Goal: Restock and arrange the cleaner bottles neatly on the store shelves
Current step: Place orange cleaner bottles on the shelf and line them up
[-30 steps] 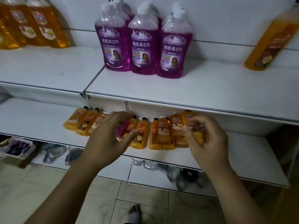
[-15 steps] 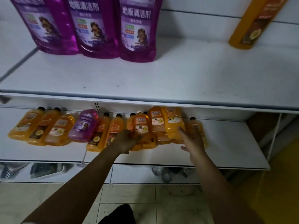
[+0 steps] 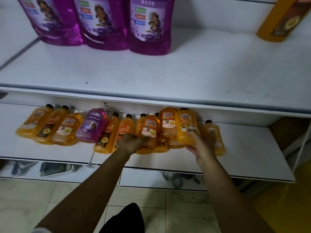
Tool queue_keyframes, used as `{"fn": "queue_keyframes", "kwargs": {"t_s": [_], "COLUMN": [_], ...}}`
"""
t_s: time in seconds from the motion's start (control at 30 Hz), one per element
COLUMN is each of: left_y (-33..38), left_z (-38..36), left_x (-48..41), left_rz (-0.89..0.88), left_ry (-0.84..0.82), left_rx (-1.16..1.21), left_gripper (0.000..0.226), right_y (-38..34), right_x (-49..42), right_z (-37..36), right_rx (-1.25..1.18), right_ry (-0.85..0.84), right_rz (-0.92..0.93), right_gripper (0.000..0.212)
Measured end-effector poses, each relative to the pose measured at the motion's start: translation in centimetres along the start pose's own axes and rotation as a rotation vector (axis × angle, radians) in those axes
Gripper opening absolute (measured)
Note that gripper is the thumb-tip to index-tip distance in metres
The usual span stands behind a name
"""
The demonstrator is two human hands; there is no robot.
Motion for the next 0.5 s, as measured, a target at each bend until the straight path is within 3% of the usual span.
{"fn": "queue_keyframes", "kwargs": {"t_s": [0.1,0.2,0.3,0.33,0.37,0.43,0.5], "left_y": [-1.3,-2.0,-3.0,-3.1,-3.2,-3.2,-2.9], "left_z": [0.7,0.9,1.7,2.1,2.6,3.6,5.1], "left_x": [1.7,5.0,9.1,10.8,12.8,16.8,20.9], "left_rz": [0.146,0.225,0.246,0.236,0.213,0.161,0.103], "left_ry": [-0.1,-0.204,-0.272,-0.296,-0.324,-0.37,-0.364], "left_rx": [0.322,0.607,0.756,0.777,0.792,0.798,0.776], "left_gripper": [0.066,0.05,0.064,0.075,0.085,0.096,0.095], "right_y": [1.9,2.2,2.5,2.5,2.6,2.2,1.7], "right_x": [3.1,7.1,10.5,11.7,12.9,16.2,19.2], "right_z": [-0.2,-1.2,-2.1,-2.4,-2.8,-3.8,-4.8], "right_rx": [-0.323,-0.36,-0.279,-0.257,-0.236,-0.195,-0.137], "right_ry": [-0.112,-0.261,-0.424,-0.47,-0.53,-0.667,-0.789], "right_rz": [-0.219,-0.315,-0.323,-0.321,-0.319,-0.314,-0.281], "right_gripper": [0.071,0.057,0.11,0.116,0.111,0.077,0.069]}}
Point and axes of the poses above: each hand's wrist, its own x-axis away from the middle knuckle, its own z-axis out of the back of the hand, y = z × x, the point moved 9 cm from there along -x, towards the middle knuckle
